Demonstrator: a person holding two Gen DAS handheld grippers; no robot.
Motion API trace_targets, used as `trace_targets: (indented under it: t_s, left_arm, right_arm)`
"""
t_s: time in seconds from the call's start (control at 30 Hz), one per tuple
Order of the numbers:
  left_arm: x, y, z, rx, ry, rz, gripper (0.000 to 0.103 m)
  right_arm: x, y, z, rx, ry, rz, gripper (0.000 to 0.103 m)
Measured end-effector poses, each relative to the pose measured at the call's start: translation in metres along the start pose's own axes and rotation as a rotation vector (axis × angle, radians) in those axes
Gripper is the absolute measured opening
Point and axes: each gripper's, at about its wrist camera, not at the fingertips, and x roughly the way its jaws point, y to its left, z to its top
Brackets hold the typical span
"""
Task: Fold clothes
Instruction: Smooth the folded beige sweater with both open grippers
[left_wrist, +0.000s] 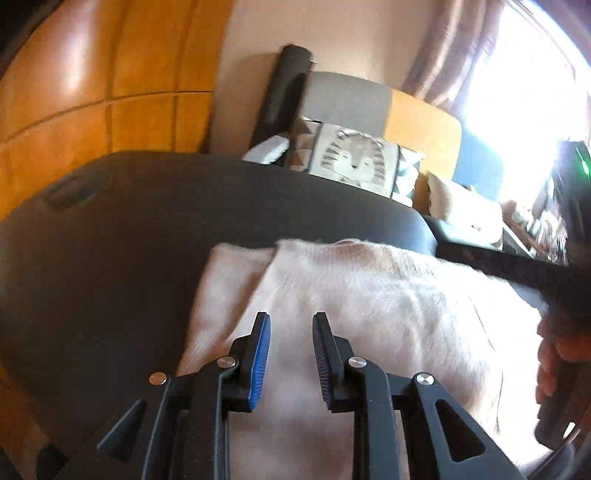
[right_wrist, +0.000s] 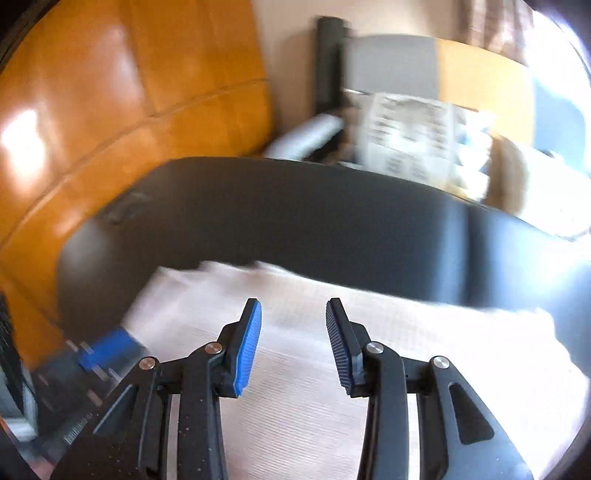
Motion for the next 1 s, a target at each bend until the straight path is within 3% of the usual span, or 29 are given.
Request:
trace_targets:
  t_s: [0.1,0.23,0.47,0.57,0.7,0.83,0.9,1.0]
  left_arm:
    - [0.029,-0.026,0.016,0.087,0.060,0.009,0.023]
    - [0.065,-0.053,0.030,0.179,0.135,0.038,0.024]
    - [0.071,-0.054,0.022,0.186,0.123,0.040,0.025]
    - [0.070,-0.051,0.019,0.179,0.119,0.033,0.025]
    - [0.072,-0.053,0.018,0.195,0.110,0.052,0.025]
    - [0.074,-0.056,0.018,0.213,0.102,0.071,0.025]
    - [0.075,-0.055,0.019,0.209,0.101,0.067,0.025]
    - [0.075,-0.052,0.019,0.201,0.100,0.059,0.025]
  right_arm:
    - [0.001,-0.045,-0.009,0.085,0.022,-0.048,0.039]
    - [-0.006,-0.072,-0.025,0.149,0.025,-0.072,0.039]
    - [-0.005,-0.096,-0.037,0.097,0.028,-0.119,0.035]
    - [-0.012,-0.114,-0.036,0.188,0.013,-0.150,0.033]
    - [-0.040,-0.125,-0.039,0.271,-0.071,-0.114,0.033]
    - [-0.025,-0.153,-0.046,0.274,0.022,-0.180,0.033]
    - [-0.023,-0.172,-0.050,0.320,0.012,-0.153,0.033]
    - [-0.022,-0.181,-0.050,0.352,0.007,-0.183,0.033]
